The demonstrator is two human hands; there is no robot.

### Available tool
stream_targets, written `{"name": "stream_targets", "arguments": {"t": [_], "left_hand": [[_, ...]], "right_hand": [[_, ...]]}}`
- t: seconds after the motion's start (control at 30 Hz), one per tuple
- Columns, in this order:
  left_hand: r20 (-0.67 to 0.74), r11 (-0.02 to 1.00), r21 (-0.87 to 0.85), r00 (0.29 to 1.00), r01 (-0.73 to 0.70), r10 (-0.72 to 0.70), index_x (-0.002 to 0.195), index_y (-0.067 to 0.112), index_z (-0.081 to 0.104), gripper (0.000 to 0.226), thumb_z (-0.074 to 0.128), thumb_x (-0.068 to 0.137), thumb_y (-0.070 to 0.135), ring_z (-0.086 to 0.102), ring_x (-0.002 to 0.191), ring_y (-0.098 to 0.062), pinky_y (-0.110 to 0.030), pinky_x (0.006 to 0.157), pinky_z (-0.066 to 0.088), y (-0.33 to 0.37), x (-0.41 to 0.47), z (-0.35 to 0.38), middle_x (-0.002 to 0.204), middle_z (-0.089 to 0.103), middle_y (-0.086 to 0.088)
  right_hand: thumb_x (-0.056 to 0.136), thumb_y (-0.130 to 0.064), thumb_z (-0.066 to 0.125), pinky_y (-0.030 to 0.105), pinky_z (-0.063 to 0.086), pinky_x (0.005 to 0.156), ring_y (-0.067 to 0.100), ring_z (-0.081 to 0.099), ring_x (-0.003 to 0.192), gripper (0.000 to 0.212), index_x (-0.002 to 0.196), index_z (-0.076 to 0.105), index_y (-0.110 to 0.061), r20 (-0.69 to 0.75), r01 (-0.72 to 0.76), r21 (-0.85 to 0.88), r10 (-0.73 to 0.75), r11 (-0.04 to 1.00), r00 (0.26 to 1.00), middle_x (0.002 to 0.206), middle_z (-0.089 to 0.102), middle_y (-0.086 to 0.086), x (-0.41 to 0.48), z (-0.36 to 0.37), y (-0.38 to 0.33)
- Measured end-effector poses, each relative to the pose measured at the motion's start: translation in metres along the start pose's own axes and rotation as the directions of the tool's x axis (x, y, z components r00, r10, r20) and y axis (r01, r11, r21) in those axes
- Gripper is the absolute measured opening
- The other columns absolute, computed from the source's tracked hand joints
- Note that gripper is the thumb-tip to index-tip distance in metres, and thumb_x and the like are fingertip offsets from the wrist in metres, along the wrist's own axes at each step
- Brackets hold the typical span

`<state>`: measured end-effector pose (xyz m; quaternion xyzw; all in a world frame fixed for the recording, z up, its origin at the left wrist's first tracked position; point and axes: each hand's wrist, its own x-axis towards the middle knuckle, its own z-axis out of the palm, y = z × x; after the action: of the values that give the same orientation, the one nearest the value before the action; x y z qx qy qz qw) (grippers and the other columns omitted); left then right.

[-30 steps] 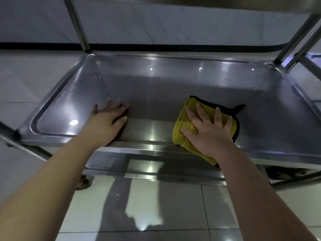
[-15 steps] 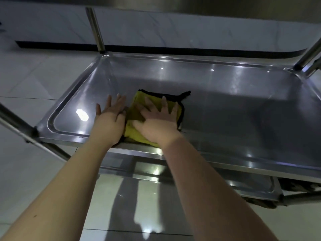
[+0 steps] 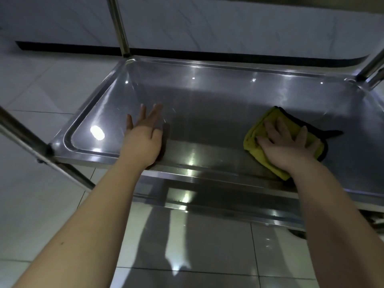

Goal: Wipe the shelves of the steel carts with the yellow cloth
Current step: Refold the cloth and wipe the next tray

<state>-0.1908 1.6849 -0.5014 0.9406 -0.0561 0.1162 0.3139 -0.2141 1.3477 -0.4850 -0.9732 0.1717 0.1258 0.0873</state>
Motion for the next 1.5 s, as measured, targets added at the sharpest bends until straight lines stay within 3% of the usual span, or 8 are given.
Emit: {"name": "stream_targets", "arguments": {"t": [0.17, 0.33, 0.43, 0.53, 0.73, 0.9, 1.13, 1.5], "left_hand": [[0.022, 0.989, -0.146, 1.000, 0.014, -0.011, 0.145, 0.042, 0.035, 0.054, 0.028, 0.092, 0.030, -0.019, 0.110, 0.040, -0.032, 0.116, -0.009, -0.010, -0.001, -0.005, 0.143, 0.021, 0.029], [0.113, 0.962, -0.272, 0.994, 0.036, -0.005, 0.138, 0.033, 0.049, 0.045, 0.033, 0.097, 0.019, 0.009, 0.145, -0.001, -0.026, 0.117, -0.011, 0.002, -0.003, -0.020, 0.152, 0.036, 0.011], [0.171, 0.990, -0.137, 0.983, -0.043, 0.067, 0.136, 0.034, 0.051, 0.041, 0.047, 0.097, 0.024, 0.020, 0.145, -0.011, -0.033, 0.120, 0.008, 0.016, -0.006, -0.029, 0.150, 0.041, 0.010], [0.286, 0.984, 0.036, 0.945, -0.176, 0.159, 0.143, 0.039, 0.041, 0.054, 0.050, 0.092, 0.023, 0.028, 0.143, -0.016, -0.040, 0.115, 0.027, 0.054, -0.013, -0.014, 0.153, 0.038, 0.007], [0.325, 0.873, 0.480, 0.942, -0.086, -0.086, 0.147, 0.055, 0.002, 0.053, 0.012, 0.095, 0.061, -0.005, 0.149, -0.030, -0.075, 0.100, -0.017, 0.090, -0.038, 0.033, 0.161, -0.002, 0.015], [0.344, 0.861, 0.508, 0.923, -0.028, -0.173, 0.143, 0.061, 0.001, 0.054, 0.013, 0.091, 0.070, -0.005, 0.149, -0.022, -0.077, 0.099, -0.014, 0.044, -0.021, 0.001, 0.161, -0.002, 0.019], [0.224, 0.787, 0.557, 0.866, 0.263, -0.448, 0.144, 0.061, 0.001, 0.056, 0.013, 0.090, 0.071, -0.009, 0.149, -0.028, -0.078, 0.103, -0.002, -0.026, -0.005, -0.055, 0.161, -0.008, 0.017], [0.410, 0.879, 0.460, 0.908, -0.126, -0.084, 0.143, 0.060, -0.004, 0.053, 0.013, 0.093, 0.064, -0.009, 0.147, -0.034, -0.079, 0.095, -0.012, 0.097, -0.017, 0.044, 0.161, -0.004, 0.015]], "right_hand": [[0.083, -0.073, 0.012, 0.070, -0.017, 0.104, 0.044, -0.022, 0.143, 0.069, 0.147, -0.006, -0.054, -0.025, 0.354, -0.113, -0.359, 0.929, 0.933, 0.160, -0.016, -0.017, -0.057, 0.041, -0.139], [0.094, -0.060, 0.025, 0.064, -0.017, 0.108, 0.040, -0.016, 0.146, 0.060, 0.151, 0.011, -0.047, -0.003, 0.528, 0.064, -0.528, 0.847, 0.849, 0.163, 0.000, -0.013, -0.082, 0.041, -0.195], [0.101, -0.044, 0.035, 0.048, 0.005, 0.119, 0.028, -0.002, 0.150, 0.054, 0.153, 0.021, -0.035, -0.131, 0.478, 0.316, -0.462, 0.819, 0.877, 0.163, 0.013, -0.005, -0.070, 0.020, -0.155], [0.103, -0.042, 0.029, 0.049, 0.006, 0.121, 0.032, 0.000, 0.149, 0.052, 0.154, 0.020, -0.030, -0.189, 0.372, 0.207, -0.336, 0.905, 0.923, 0.163, 0.013, -0.003, -0.053, 0.010, -0.108], [0.102, -0.048, 0.007, 0.051, -0.006, 0.119, 0.021, -0.006, 0.150, 0.053, 0.153, -0.006, -0.040, -0.138, 0.362, 0.025, -0.355, 0.932, 0.925, 0.163, -0.001, -0.010, -0.047, 0.037, -0.093], [0.099, -0.052, 0.007, 0.051, -0.004, 0.118, 0.019, -0.002, 0.150, 0.056, 0.154, 0.001, -0.039, -0.173, 0.354, 0.011, -0.347, 0.935, 0.922, 0.163, 0.002, -0.014, -0.043, 0.045, -0.092], [0.099, -0.052, 0.010, 0.052, -0.007, 0.118, 0.019, -0.008, 0.150, 0.056, 0.153, -0.001, -0.041, -0.166, 0.342, -0.055, -0.347, 0.938, 0.923, 0.162, -0.007, -0.014, -0.048, 0.052, -0.094], [0.101, -0.027, 0.022, 0.047, -0.002, 0.120, 0.016, -0.003, 0.150, 0.057, 0.156, 0.007, -0.022, -0.200, 0.332, -0.027, -0.331, 0.943, 0.922, 0.164, 0.000, -0.007, -0.055, 0.046, -0.086]]}}
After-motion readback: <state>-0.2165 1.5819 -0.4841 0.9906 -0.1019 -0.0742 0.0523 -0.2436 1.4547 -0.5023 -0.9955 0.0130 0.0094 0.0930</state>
